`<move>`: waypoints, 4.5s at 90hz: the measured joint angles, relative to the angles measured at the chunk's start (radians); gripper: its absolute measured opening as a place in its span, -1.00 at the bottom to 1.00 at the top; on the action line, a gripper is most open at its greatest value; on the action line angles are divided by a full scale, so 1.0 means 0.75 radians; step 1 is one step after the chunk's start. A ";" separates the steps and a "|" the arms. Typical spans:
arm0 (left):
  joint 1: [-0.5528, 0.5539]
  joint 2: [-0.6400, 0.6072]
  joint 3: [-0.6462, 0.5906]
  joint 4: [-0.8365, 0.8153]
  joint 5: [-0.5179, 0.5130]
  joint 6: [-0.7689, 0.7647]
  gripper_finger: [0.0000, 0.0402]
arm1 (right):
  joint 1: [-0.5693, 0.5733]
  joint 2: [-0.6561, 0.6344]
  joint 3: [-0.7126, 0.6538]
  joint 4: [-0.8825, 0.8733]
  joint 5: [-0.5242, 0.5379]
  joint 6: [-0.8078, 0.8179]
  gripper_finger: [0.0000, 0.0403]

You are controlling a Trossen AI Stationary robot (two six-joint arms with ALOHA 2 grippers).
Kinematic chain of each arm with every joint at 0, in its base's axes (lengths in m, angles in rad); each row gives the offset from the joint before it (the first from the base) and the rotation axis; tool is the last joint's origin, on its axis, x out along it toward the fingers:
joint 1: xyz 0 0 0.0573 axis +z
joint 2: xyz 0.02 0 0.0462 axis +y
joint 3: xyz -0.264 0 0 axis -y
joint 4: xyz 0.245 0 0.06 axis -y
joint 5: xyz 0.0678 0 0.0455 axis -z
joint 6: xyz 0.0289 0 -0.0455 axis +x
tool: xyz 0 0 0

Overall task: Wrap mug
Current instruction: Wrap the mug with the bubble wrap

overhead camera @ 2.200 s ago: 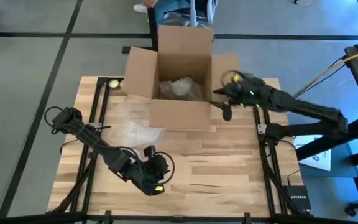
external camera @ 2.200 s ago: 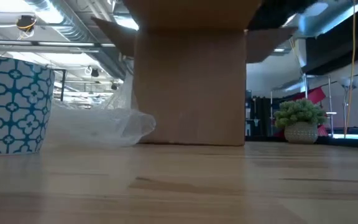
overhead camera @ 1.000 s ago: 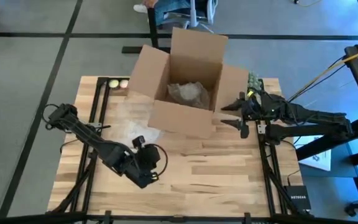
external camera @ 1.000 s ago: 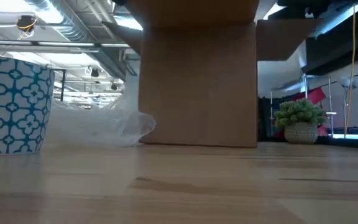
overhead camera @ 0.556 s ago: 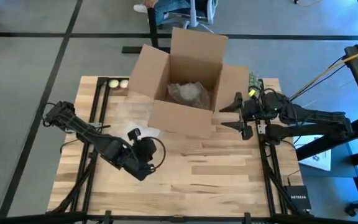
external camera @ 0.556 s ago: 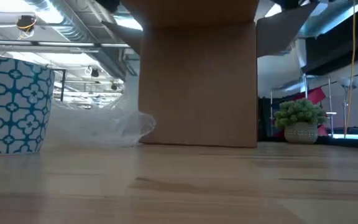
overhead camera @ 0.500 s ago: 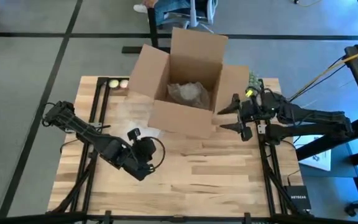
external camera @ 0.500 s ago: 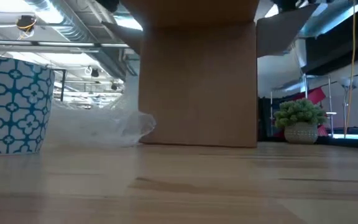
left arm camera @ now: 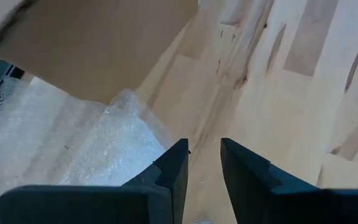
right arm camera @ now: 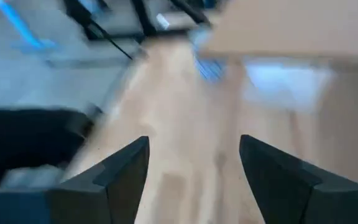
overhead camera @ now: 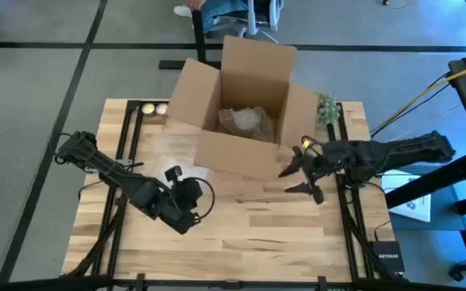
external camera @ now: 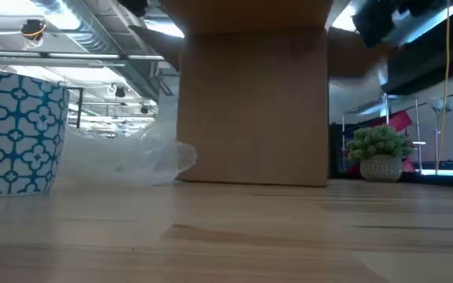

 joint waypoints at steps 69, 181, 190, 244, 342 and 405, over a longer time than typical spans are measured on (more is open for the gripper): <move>0.000 0.000 0.000 0.003 -0.001 0.001 -0.61 | -0.027 0.497 -0.001 0.112 0.879 -0.189 0.17; -0.010 0.000 -0.058 -0.367 0.282 -0.356 -0.61 | 0.099 0.426 -0.001 0.090 0.512 -0.003 0.17; -0.003 -0.026 -0.122 -0.358 0.363 -0.380 -0.61 | 0.136 0.440 -0.001 0.090 0.512 0.044 0.17; 0.027 -0.339 -0.694 0.073 0.587 -0.544 -0.61 | 0.269 0.600 -0.002 0.139 0.627 0.173 0.17; 0.103 -0.228 -0.818 0.815 0.649 -0.299 -1.00 | 0.268 0.658 -0.001 0.163 0.643 0.169 0.17; 0.137 -0.186 -0.480 0.498 0.519 -0.018 -1.00 | 0.268 0.657 -0.001 0.157 0.655 0.168 0.17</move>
